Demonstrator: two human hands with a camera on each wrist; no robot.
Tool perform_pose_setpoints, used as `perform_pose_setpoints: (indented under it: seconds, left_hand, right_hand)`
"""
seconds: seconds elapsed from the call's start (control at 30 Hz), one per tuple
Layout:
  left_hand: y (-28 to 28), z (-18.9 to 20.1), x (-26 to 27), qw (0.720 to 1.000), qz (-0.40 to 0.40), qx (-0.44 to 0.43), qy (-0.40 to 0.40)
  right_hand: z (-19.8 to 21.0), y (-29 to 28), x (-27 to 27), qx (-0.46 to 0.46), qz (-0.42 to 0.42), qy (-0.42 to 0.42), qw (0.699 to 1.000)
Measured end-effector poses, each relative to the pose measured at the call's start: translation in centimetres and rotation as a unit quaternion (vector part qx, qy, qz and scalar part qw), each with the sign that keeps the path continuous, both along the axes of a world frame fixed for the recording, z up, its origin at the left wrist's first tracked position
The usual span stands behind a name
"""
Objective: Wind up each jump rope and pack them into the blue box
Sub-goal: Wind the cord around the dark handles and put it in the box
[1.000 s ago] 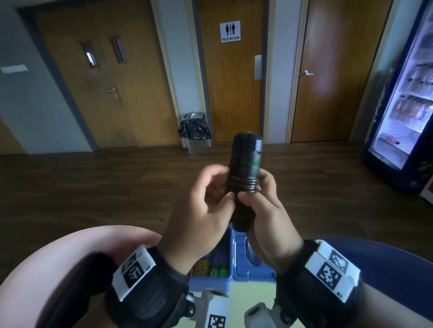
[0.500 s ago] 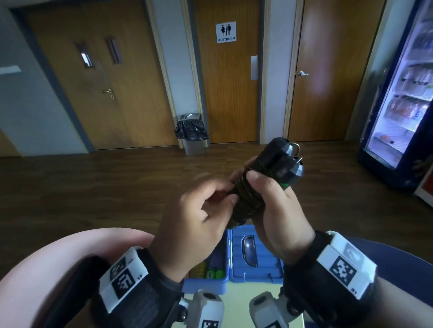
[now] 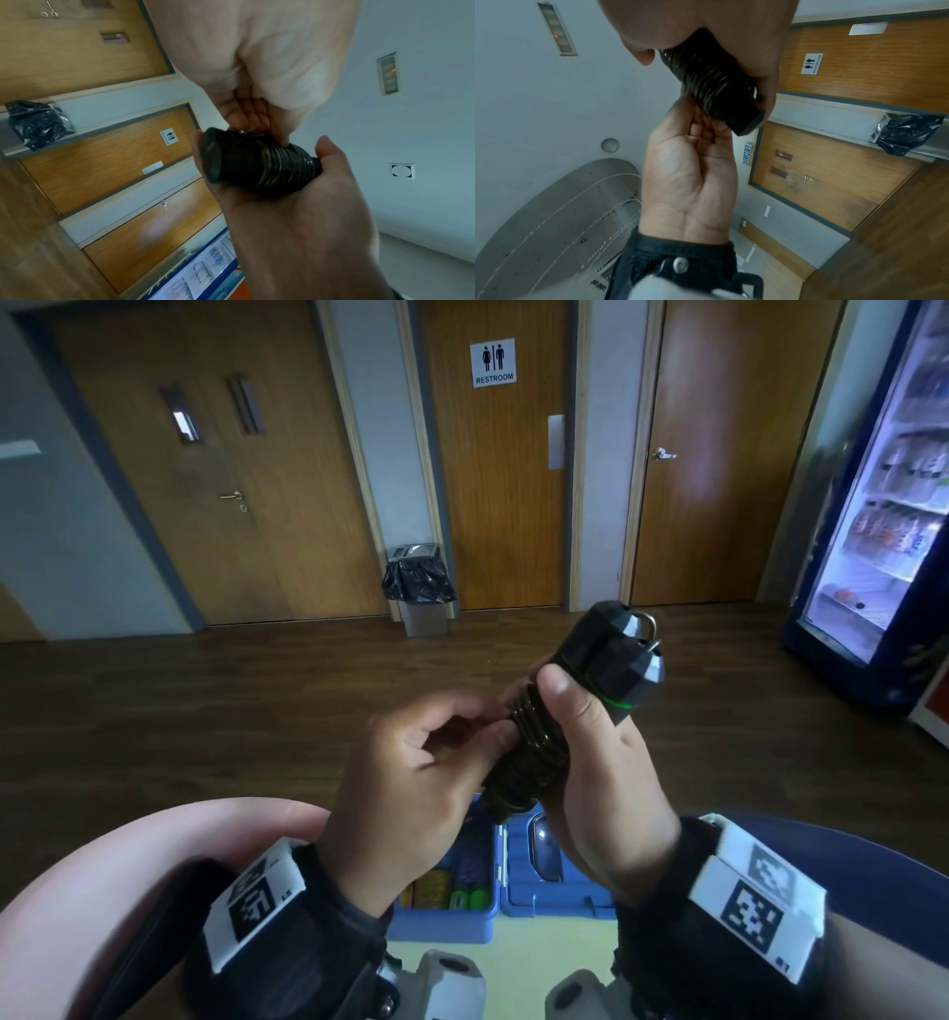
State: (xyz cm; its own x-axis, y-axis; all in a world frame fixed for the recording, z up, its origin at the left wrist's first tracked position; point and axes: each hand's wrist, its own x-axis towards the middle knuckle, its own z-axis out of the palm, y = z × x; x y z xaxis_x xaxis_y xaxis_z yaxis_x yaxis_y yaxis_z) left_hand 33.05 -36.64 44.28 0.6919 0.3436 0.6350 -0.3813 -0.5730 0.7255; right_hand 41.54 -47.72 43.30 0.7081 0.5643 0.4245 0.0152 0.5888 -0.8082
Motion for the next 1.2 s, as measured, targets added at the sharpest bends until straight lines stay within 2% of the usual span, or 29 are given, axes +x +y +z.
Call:
perform_pose_setpoints:
  seconds: [0.17, 0.33, 0.43, 0.5, 0.57, 0.6, 0.7, 0.77, 0.87, 1.0, 1.2]
  left_hand:
    - [-0.4, -0.4, 0.2, 0.999, 0.032, 0.030, -0.007]
    - [-0.3, 0.1, 0.4, 0.991, 0.041, 0.129, -0.007]
    - [0.6, -0.1, 0.7, 0.982, 0.044, 0.183, 0.000]
    - [1.1, -0.7, 0.7, 0.990, 0.046, 0.130, 0.026]
    - [1.4, -1.3, 0.9, 0.996, -0.006, 0.002, 0.090]
    - [1.6, -1.6, 1.0, 0.989, -0.052, -0.067, 0.123]
    - [1.8, -2.2, 1.2, 0.933, -0.195, -0.227, 0.199]
    - [1.4, -2.5, 1.1, 0.898, -0.251, -0.287, 0.219]
    - [1.0, -3.3, 1.0, 0.889, -0.256, -0.315, 0.210]
    - [0.8, -4.5, 0.5, 0.884, -0.237, -0.354, 0.192]
    - [1.7, -5.5, -0.8, 0.869, -0.232, -0.368, 0.237]
  right_hand:
    - [0.5, 0.1, 0.7, 0.000, 0.026, 0.045, 0.999]
    - [1.2, -0.4, 1.5, 0.035, 0.094, 0.123, 0.987]
    - [1.3, -0.3, 2.1, 0.067, 0.081, 0.191, 0.976]
    - [1.2, -0.2, 2.6, 0.069, 0.074, 0.215, 0.971]
    - [0.8, -0.1, 2.8, 0.058, 0.074, 0.223, 0.970]
    - [0.5, -0.1, 2.9, 0.044, 0.073, 0.217, 0.972]
    - [-0.3, -0.1, 2.6, -0.009, 0.087, 0.192, 0.977]
    - [-0.8, 0.1, 2.3, -0.053, 0.093, 0.194, 0.975]
    - [-1.5, 0.3, 1.9, -0.094, 0.090, 0.182, 0.975]
    - [-2.1, 0.6, 1.1, -0.085, 0.086, 0.139, 0.983]
    - [-3.1, 1.0, 0.2, -0.094, 0.062, 0.086, 0.990]
